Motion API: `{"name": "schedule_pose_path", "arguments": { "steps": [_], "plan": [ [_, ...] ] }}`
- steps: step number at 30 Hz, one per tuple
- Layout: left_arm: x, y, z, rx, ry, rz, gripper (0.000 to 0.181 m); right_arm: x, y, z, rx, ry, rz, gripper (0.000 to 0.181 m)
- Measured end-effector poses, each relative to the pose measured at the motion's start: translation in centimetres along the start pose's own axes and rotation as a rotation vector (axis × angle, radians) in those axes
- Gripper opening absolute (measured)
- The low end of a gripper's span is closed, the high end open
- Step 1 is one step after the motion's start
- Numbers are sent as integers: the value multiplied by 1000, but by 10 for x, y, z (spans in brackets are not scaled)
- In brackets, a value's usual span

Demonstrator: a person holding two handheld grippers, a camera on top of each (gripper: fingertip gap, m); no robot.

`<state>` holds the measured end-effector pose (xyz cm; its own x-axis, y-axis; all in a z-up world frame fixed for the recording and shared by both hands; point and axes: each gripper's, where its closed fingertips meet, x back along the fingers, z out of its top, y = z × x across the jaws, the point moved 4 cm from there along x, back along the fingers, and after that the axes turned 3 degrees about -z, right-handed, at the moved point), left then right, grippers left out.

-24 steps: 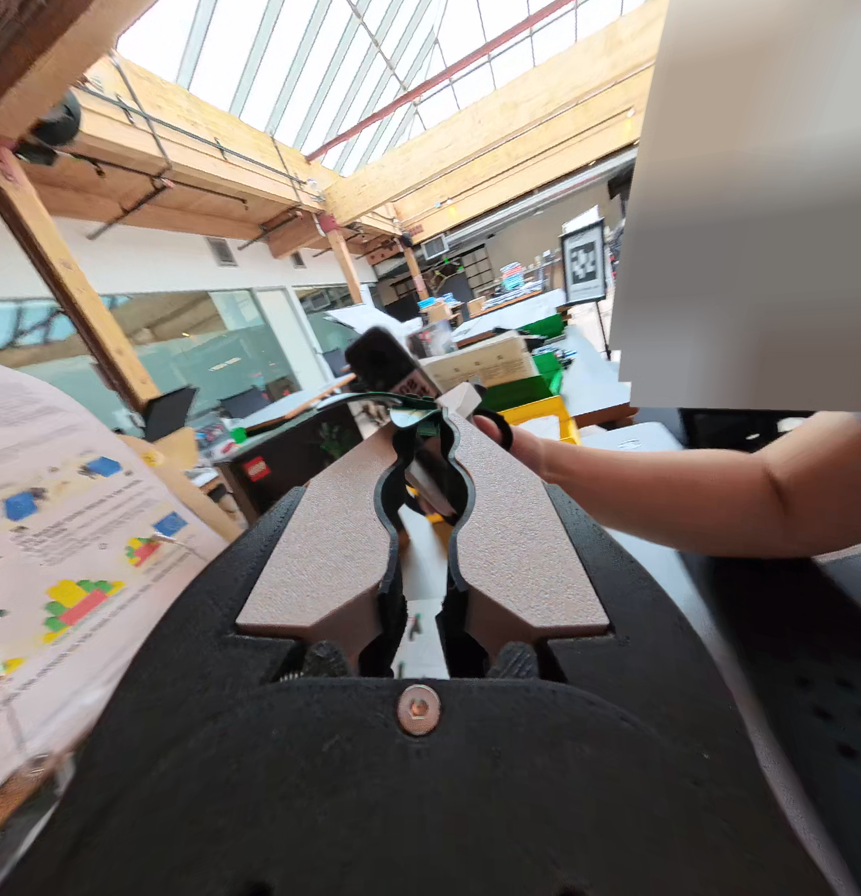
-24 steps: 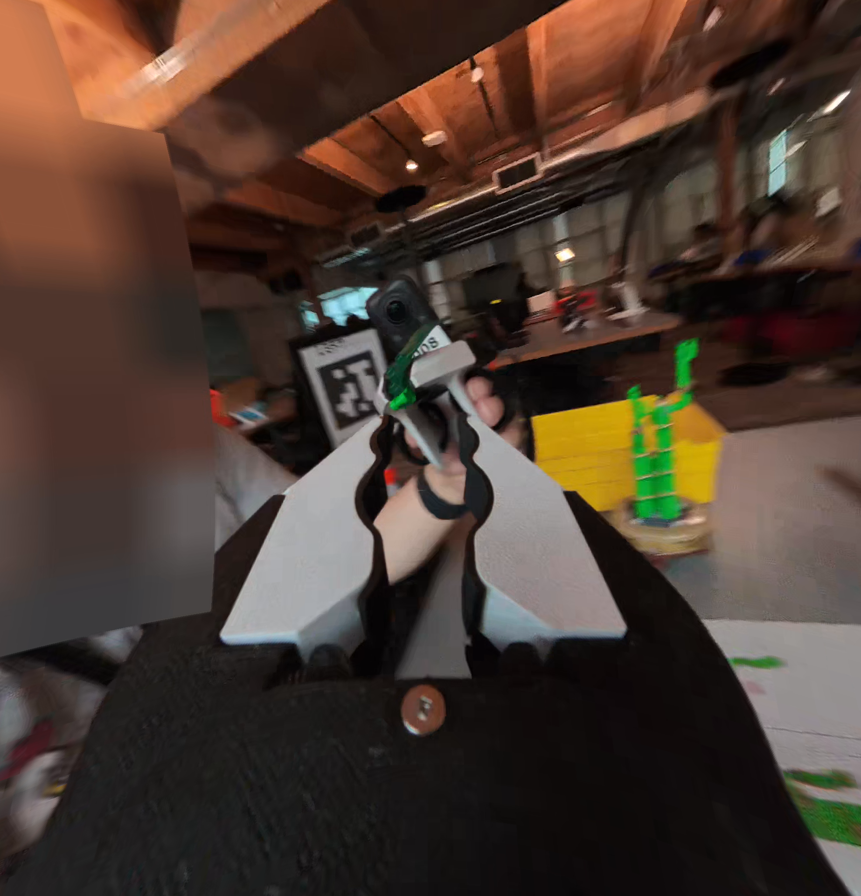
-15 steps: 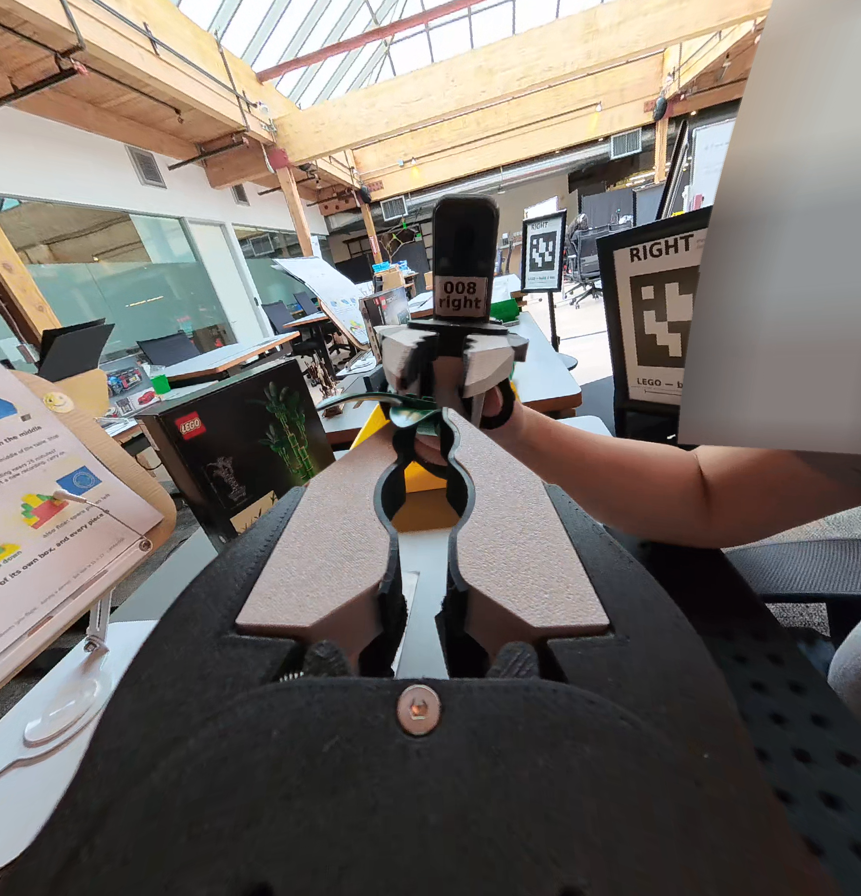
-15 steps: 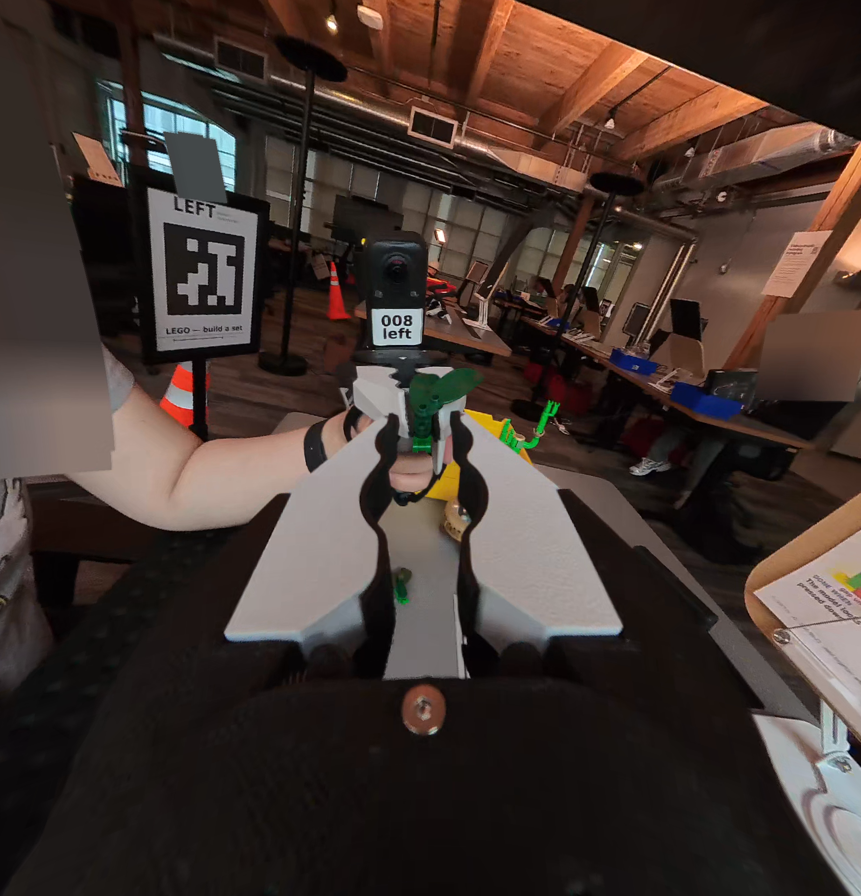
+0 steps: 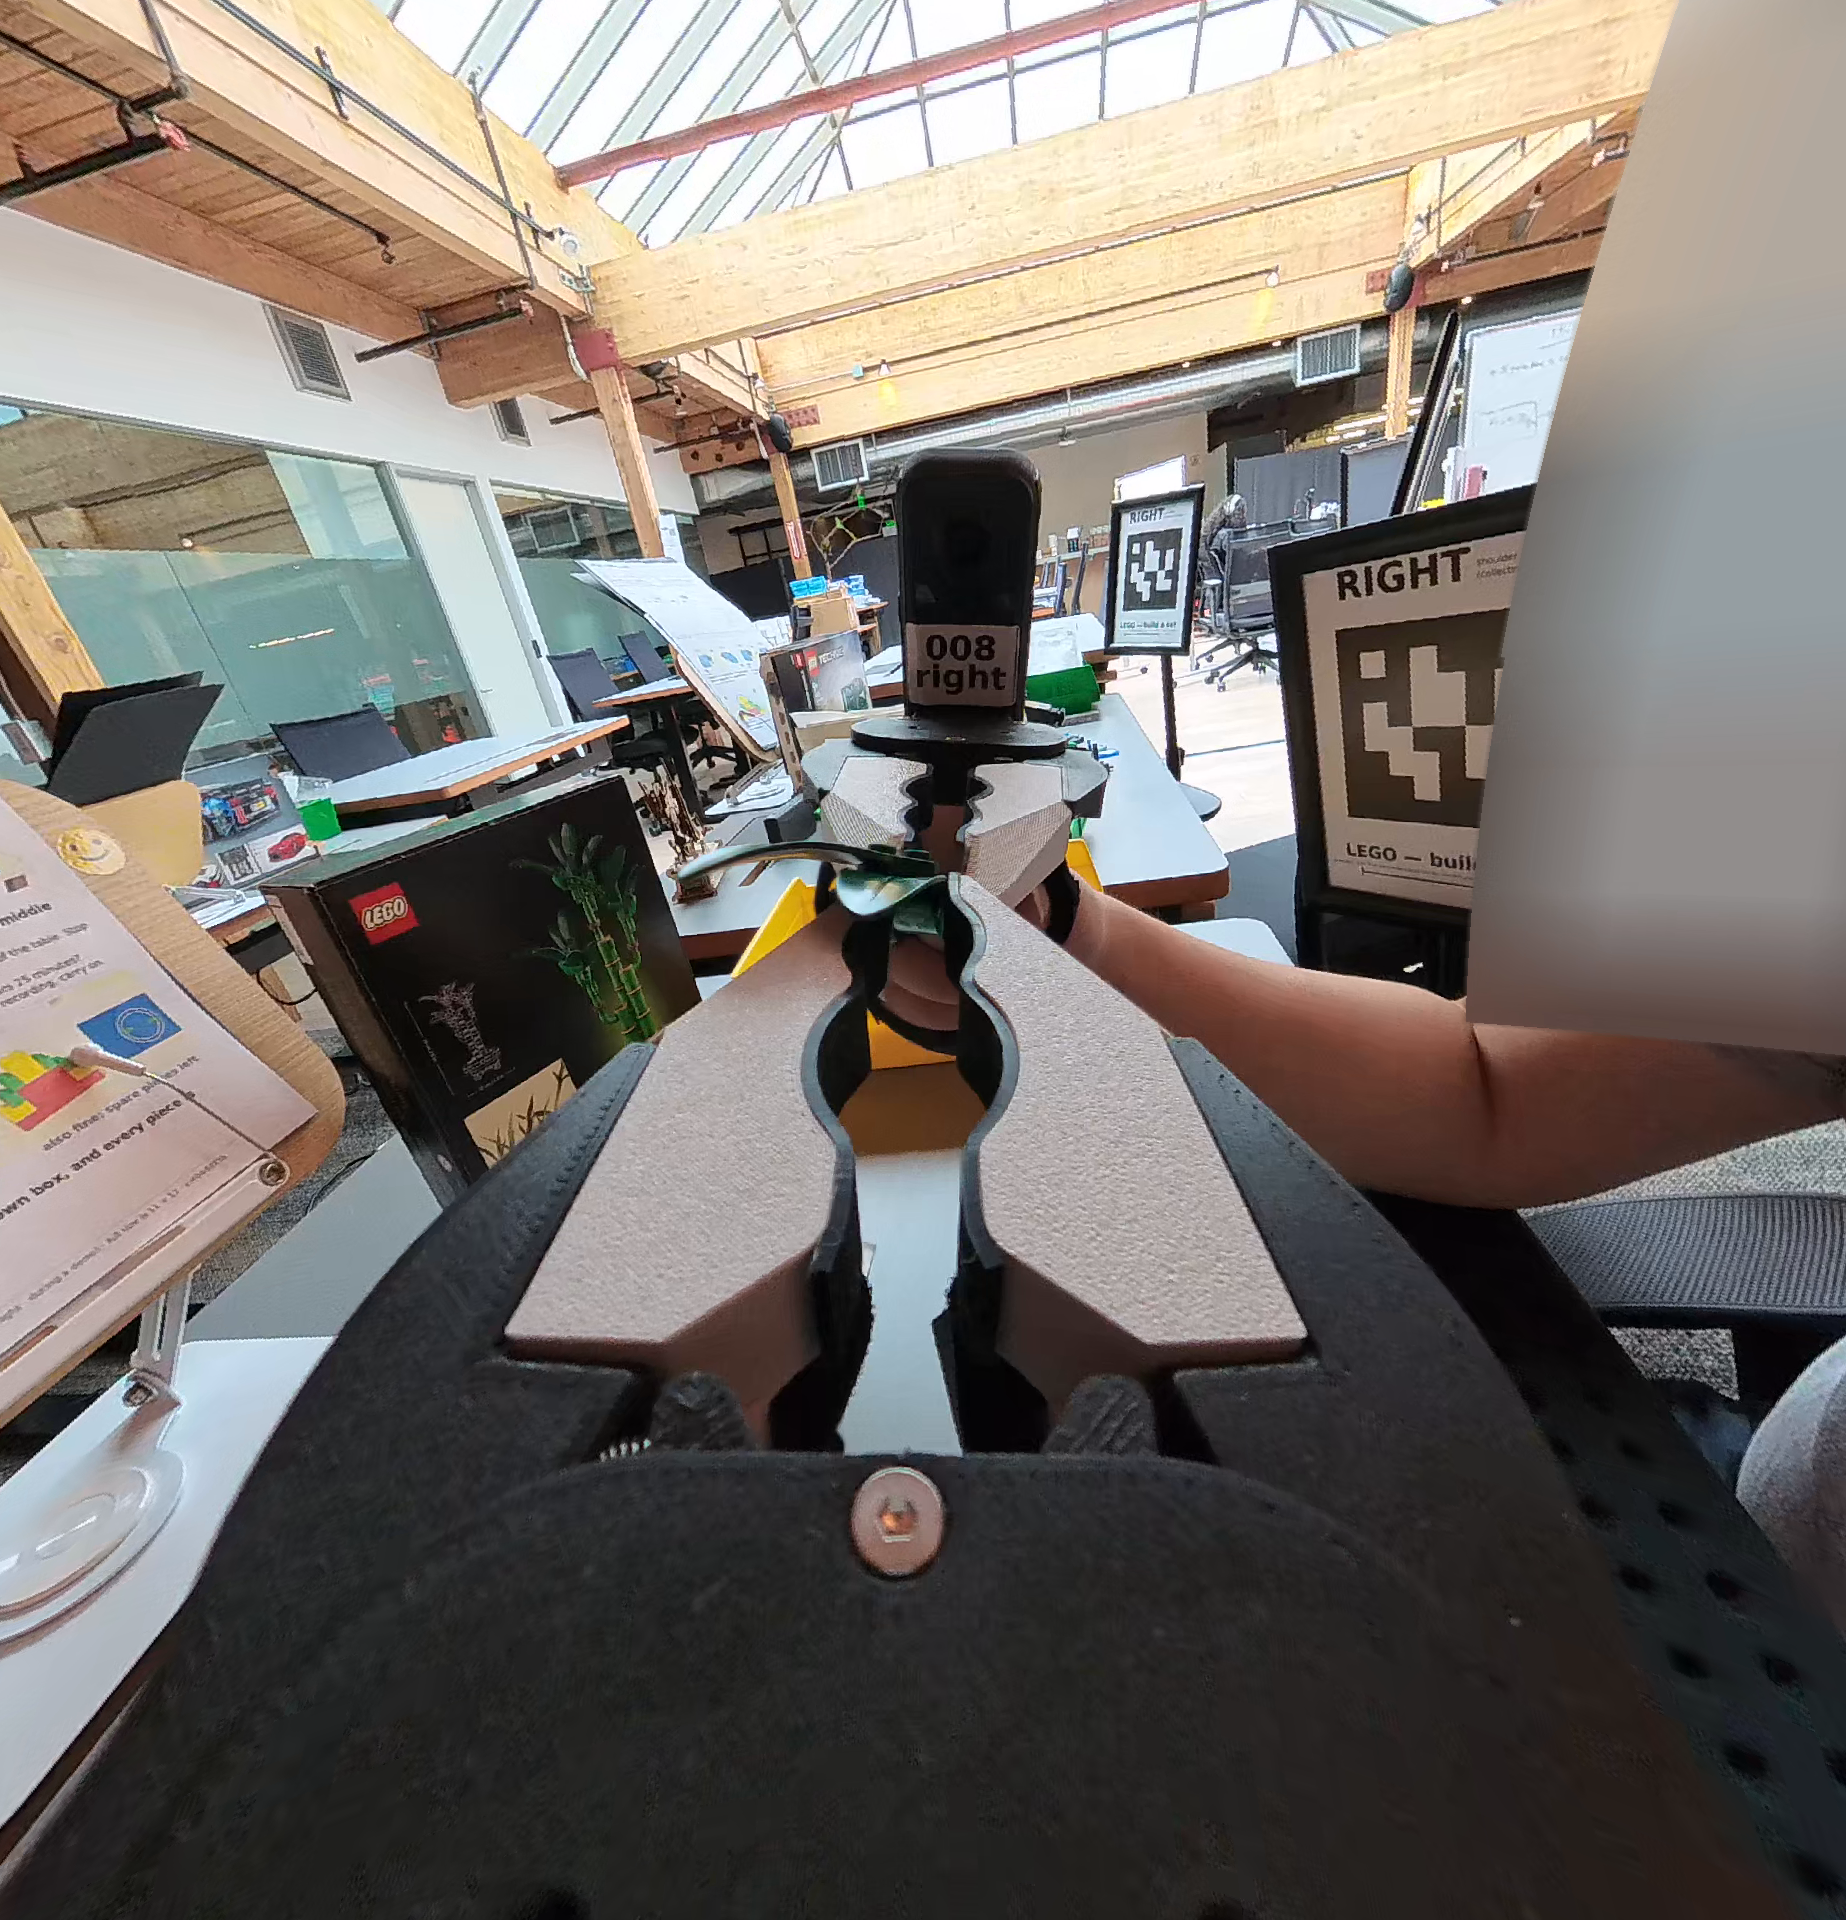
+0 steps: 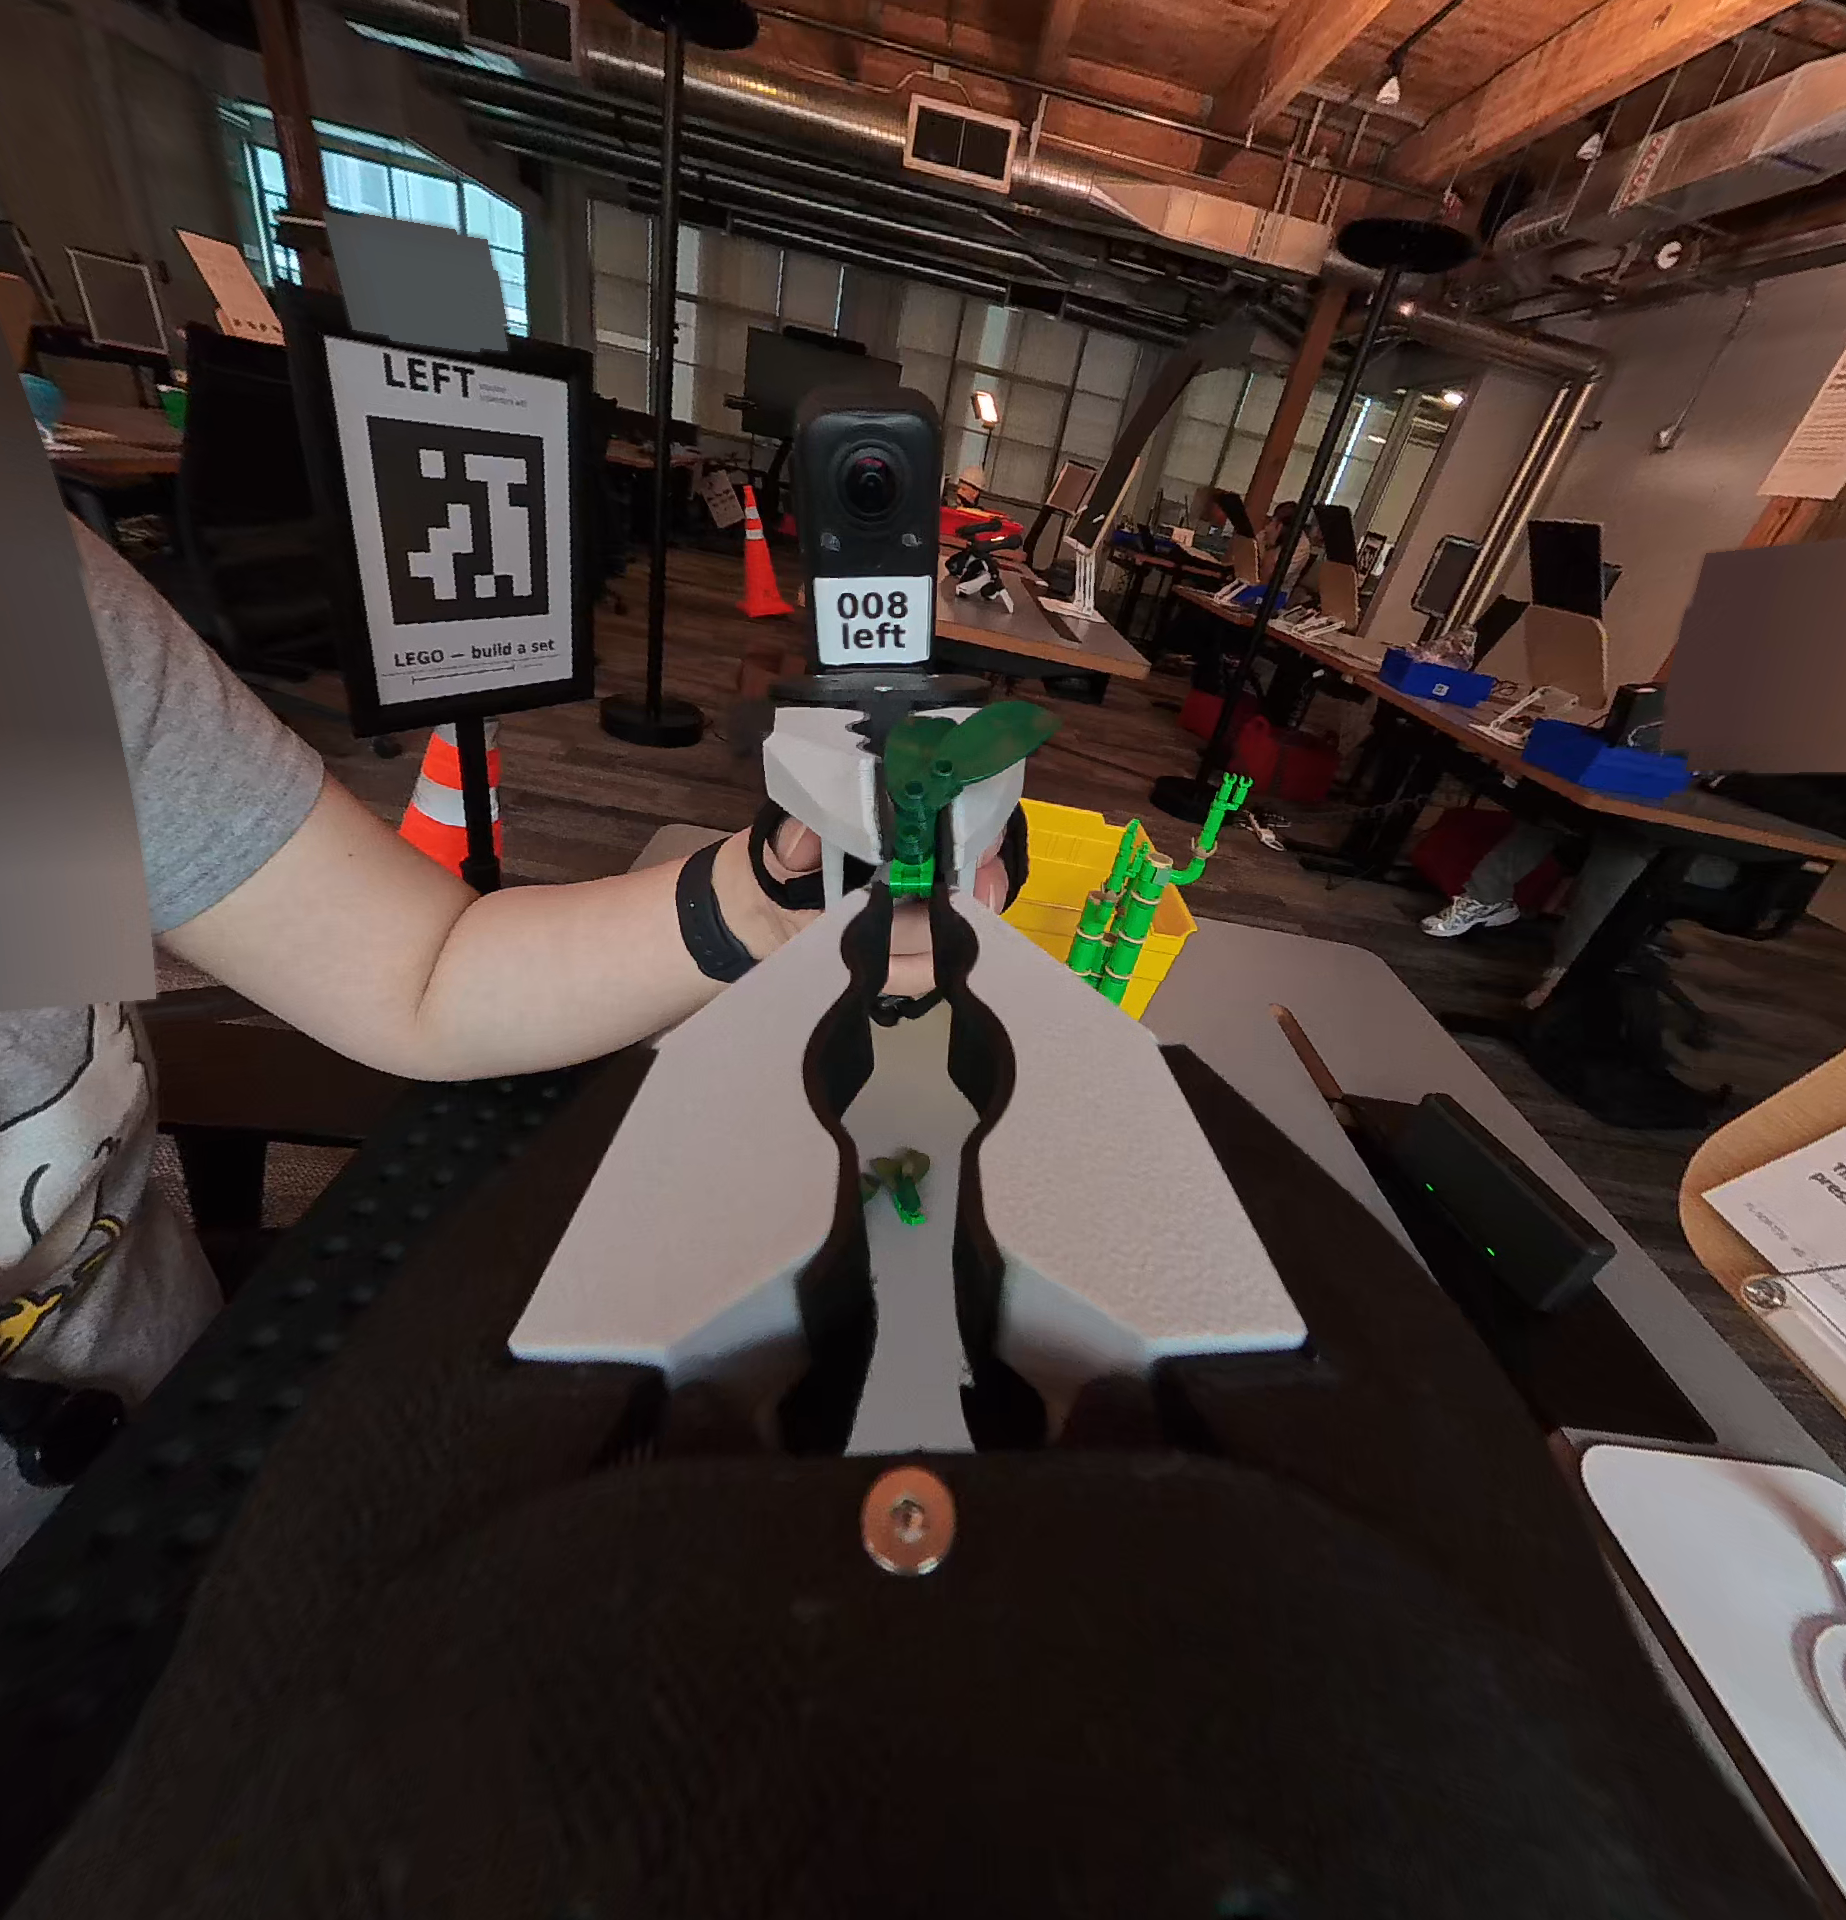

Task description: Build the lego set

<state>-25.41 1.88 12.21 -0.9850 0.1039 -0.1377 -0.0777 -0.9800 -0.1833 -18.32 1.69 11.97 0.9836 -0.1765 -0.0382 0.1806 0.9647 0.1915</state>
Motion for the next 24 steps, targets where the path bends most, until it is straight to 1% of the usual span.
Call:
{"name": "schedule_pose_path", "arguments": {
  "steps": [3,7,9,18,22,24],
  "plan": [
    [0,0,1,-10,15,11,11,2,2,2,-13,22,-4,6],
    [1,-2,1,-10,16,23,10,5,4,5,-35,49,-11,5],
    [1,-2,2,-10,26,24,7,4,4,4,-34,38,-6,6],
    [1,-4,-1,-9,17,23,7,2,5,2,-38,50,-10,6],
    [1,-7,-4,5,11,32,11,1,6,1,-40,57,-12,6],
    [1,-5,-4,12,17,10,6,1,5,1,-43,61,-3,6]
  ]
}}
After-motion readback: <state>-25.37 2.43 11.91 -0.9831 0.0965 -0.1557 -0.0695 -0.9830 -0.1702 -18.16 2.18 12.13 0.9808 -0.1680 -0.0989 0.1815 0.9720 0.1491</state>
